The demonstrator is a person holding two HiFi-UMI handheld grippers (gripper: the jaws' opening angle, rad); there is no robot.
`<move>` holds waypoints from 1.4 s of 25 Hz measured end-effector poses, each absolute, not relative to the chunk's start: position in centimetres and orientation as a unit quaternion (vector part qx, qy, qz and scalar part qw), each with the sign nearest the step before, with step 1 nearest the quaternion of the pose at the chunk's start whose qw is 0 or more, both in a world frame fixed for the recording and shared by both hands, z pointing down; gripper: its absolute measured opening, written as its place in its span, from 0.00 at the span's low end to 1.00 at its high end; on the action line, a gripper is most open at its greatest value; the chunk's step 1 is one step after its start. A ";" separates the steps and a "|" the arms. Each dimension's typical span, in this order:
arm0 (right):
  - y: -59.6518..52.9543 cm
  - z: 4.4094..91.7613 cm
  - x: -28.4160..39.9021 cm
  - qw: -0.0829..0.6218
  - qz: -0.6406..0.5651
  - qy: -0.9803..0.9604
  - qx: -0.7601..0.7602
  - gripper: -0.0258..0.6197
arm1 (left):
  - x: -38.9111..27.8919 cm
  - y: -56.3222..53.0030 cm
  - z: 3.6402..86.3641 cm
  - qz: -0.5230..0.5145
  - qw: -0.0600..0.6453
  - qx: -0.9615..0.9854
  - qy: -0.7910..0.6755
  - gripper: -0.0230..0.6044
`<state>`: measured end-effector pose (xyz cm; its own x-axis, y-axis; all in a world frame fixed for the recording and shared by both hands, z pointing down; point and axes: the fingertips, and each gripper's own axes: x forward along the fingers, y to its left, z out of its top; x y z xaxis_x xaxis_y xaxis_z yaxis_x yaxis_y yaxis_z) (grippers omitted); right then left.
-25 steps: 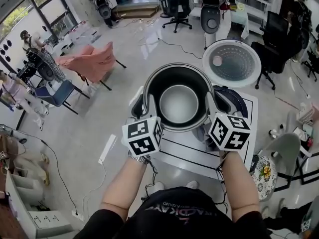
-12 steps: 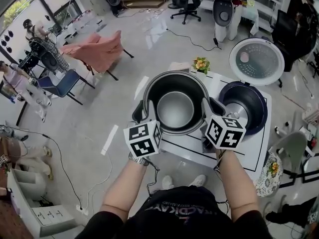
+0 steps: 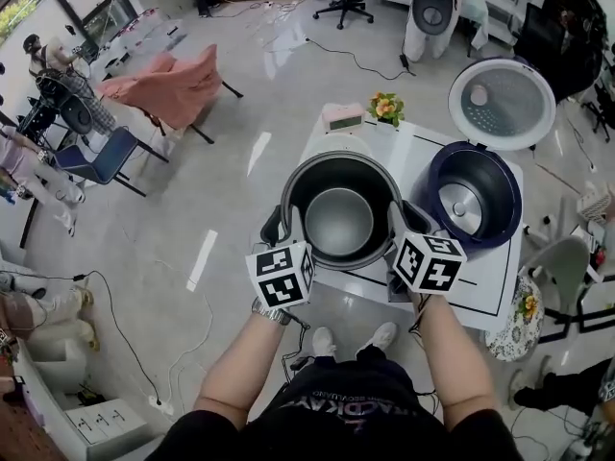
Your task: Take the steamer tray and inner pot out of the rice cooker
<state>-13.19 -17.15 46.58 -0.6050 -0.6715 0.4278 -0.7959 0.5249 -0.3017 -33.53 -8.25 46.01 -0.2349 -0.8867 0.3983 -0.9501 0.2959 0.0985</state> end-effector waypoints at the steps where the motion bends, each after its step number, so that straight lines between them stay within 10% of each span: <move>1: -17.0 47.1 -13.1 0.134 0.242 -0.861 0.427 0.16 | -33.5 -8.2 46.6 0.085 0.198 0.588 -0.779 0.18; 35: -16.3 57.4 -10.5 0.174 0.300 -0.815 0.464 0.13 | -31.4 -8.3 57.4 0.146 0.265 0.613 -0.730 0.20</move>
<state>-10.50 -16.33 57.35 -0.5098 -0.6513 0.5621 -0.8603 0.3901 -0.3282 -31.39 -8.26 57.43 -0.1089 -0.8175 0.5656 -0.9719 0.2069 0.1120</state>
